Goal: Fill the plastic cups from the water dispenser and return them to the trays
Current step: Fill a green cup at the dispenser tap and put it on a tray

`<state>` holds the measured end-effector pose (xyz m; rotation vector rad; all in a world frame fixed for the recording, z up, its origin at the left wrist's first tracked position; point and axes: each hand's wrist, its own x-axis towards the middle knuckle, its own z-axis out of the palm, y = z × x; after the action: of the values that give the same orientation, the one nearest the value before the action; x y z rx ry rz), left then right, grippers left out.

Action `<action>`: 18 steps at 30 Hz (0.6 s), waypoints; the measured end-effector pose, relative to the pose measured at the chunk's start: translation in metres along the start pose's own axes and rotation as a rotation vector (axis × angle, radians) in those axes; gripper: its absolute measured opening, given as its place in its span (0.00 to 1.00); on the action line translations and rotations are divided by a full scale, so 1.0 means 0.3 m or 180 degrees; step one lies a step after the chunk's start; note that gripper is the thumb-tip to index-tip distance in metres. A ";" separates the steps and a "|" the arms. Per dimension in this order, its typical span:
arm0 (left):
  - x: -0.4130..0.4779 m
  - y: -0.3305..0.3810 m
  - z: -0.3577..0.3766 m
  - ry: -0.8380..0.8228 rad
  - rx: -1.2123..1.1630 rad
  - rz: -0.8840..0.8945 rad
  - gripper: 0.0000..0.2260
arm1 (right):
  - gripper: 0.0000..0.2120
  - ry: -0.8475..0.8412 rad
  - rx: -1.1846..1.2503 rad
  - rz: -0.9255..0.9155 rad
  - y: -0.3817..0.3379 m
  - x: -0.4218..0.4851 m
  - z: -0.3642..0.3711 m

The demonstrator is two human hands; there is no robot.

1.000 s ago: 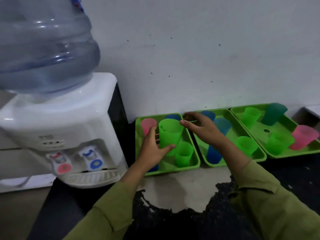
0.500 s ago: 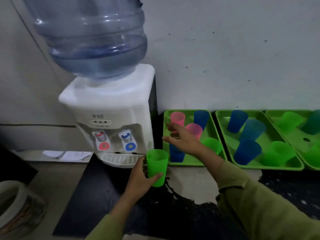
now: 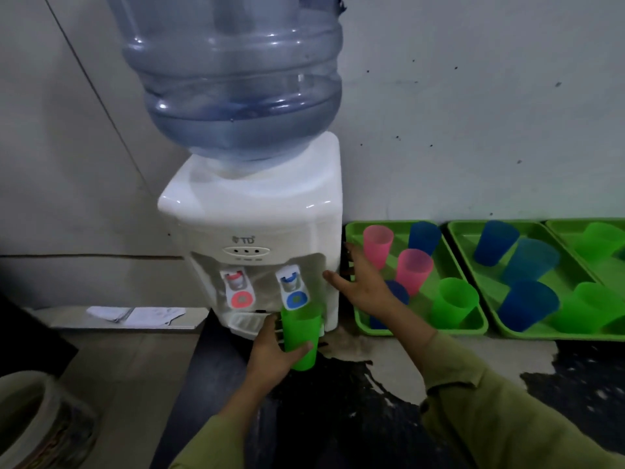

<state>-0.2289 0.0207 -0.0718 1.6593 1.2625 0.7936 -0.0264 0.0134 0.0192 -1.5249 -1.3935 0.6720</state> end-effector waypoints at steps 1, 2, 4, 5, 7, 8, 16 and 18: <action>0.011 -0.001 -0.008 -0.0045 -0.0074 0.0007 0.29 | 0.26 0.0090 0.0013 0.0021 0.002 0.000 0.010; 0.027 -0.002 -0.020 -0.0080 -0.0148 0.0026 0.29 | 0.26 0.0190 -0.0013 0.0004 0.003 0.002 0.022; 0.059 -0.003 -0.036 -0.0124 -0.0266 0.0062 0.29 | 0.25 0.0374 -0.0100 -0.0055 0.004 -0.001 0.041; 0.074 -0.004 -0.043 -0.0171 -0.0309 0.0071 0.29 | 0.24 0.0470 -0.0135 -0.0051 0.006 -0.005 0.052; 0.103 -0.006 -0.053 -0.0256 -0.0337 0.0119 0.30 | 0.22 0.0733 -0.0267 0.0005 0.012 -0.020 0.075; 0.114 -0.009 -0.055 -0.0276 -0.0330 0.0154 0.30 | 0.20 0.0910 -0.0390 0.0021 0.014 -0.032 0.086; 0.167 -0.042 -0.059 -0.0507 -0.0378 0.0261 0.30 | 0.12 0.0389 -0.1197 -0.0018 0.013 -0.100 0.180; 0.170 -0.046 -0.058 -0.0602 -0.0404 0.0242 0.30 | 0.16 0.0134 -0.1427 0.0148 0.005 -0.087 0.204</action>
<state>-0.2354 0.0754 -0.0784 1.6454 1.0036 0.7281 -0.0843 0.0048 -0.0125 -1.9109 -1.5496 0.3635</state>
